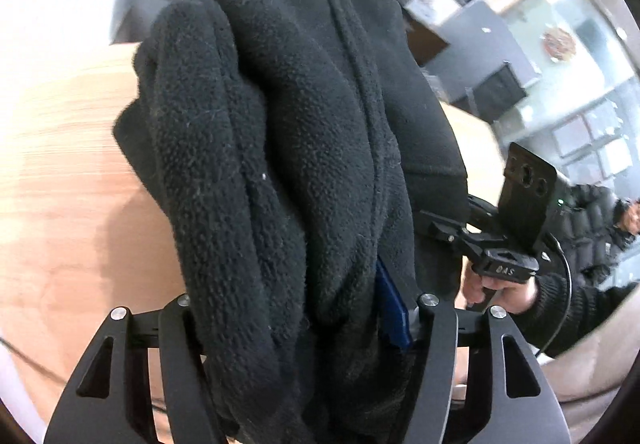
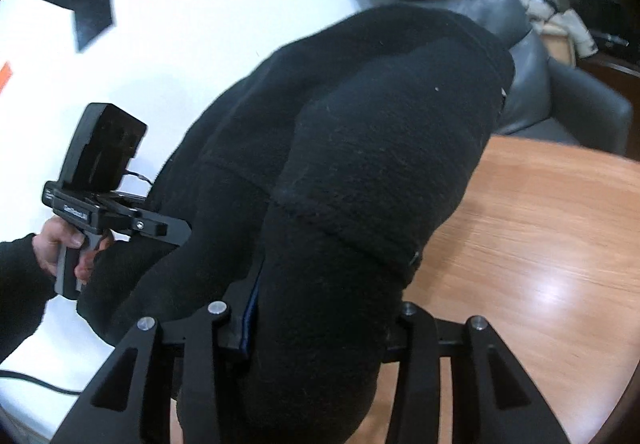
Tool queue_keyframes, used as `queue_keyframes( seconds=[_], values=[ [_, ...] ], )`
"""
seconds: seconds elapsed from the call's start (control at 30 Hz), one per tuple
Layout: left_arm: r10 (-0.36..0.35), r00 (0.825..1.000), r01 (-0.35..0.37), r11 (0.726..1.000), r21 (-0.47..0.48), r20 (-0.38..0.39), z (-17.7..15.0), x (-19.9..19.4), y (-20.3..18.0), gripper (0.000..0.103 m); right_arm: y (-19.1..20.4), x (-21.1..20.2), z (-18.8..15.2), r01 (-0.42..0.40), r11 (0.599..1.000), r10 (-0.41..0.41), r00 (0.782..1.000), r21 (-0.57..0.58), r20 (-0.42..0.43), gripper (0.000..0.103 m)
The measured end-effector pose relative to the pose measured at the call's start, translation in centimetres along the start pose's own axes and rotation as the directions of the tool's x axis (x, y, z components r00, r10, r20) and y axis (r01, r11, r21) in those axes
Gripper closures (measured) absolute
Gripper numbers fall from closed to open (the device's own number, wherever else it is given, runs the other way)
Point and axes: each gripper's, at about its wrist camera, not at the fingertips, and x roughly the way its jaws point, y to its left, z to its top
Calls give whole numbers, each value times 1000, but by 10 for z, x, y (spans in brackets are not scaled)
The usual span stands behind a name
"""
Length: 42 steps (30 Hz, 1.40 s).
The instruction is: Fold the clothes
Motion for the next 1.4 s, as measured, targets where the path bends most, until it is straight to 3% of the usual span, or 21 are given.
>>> queue_keyframes(
  seconds=[0.07, 0.1, 0.13, 0.2, 0.47, 0.53, 0.63, 0.73, 0.8, 0.93, 1.03, 1.1, 1.13, 1.23, 1.3, 1.4],
  values=[
    [31, 998, -33, 998, -48, -48, 3, 28, 44, 40, -3, 48, 1, 43, 999, -43, 997, 4, -62, 59],
    [33, 997, -38, 996, -80, -66, 2, 40, 64, 34, -6, 70, -2, 81, 997, -81, 992, -1, -98, 58],
    [-5, 999, -1, 993, -115, -50, -1, 45, 79, 30, -9, 86, -4, 109, 994, -109, 987, -5, -120, 56],
    [-59, 998, 59, 992, -115, 6, -2, 45, 90, 30, -10, 89, -1, 125, 992, -125, 985, -4, -115, 56],
    [-80, 995, 87, 989, -120, 61, -13, 46, 103, 25, -6, 98, 8, 149, 988, -154, 978, -45, -141, 53],
    [-51, 997, 58, 992, -116, 63, -8, 46, 93, 19, -6, 98, 6, 146, 989, -150, 978, -38, -144, 50],
    [36, 996, -26, 993, -114, 84, -19, 42, 66, 17, -8, 92, 3, 170, 985, -174, 974, -35, -148, 31],
    [157, 977, -140, 982, -127, 141, -30, 8, 41, 16, 1, 79, 1, 193, 979, -200, 968, -58, -155, 24],
    [267, 944, -243, 960, -137, 194, -50, -22, 14, 16, 15, 60, 0, 224, 968, -240, 958, -113, -157, 22],
    [458, 842, -415, 888, -199, 286, -112, -104, -32, 9, 58, 7, 12, 291, 919, -329, 938, -267, -110, 21],
    [559, 769, -484, 826, -290, 310, -140, -144, -93, 1, 60, -56, 37, 288, 902, -323, 945, -323, -58, 21],
    [612, 724, -506, 785, -357, 319, -161, -174, -138, 0, 73, -93, 61, 270, 900, -297, 954, -342, -29, 18],
    [633, 702, -513, 767, -386, 326, -169, -185, -160, 0, 79, -115, 57, 277, 895, -303, 953, -351, -21, 14],
    [692, 654, -537, 710, -456, 306, -186, -195, -228, 0, 95, -190, 32, 293, 881, -322, 947, -372, -16, 10],
    [732, 632, -573, 662, -484, 253, -191, -190, -266, 0, 103, -219, 33, 279, 875, -310, 951, -396, -16, 10],
    [788, 579, -606, 588, -536, 210, -197, -175, -319, 0, 112, -249, 21, 293, 862, -323, 946, -413, -4, 10]
  ],
)
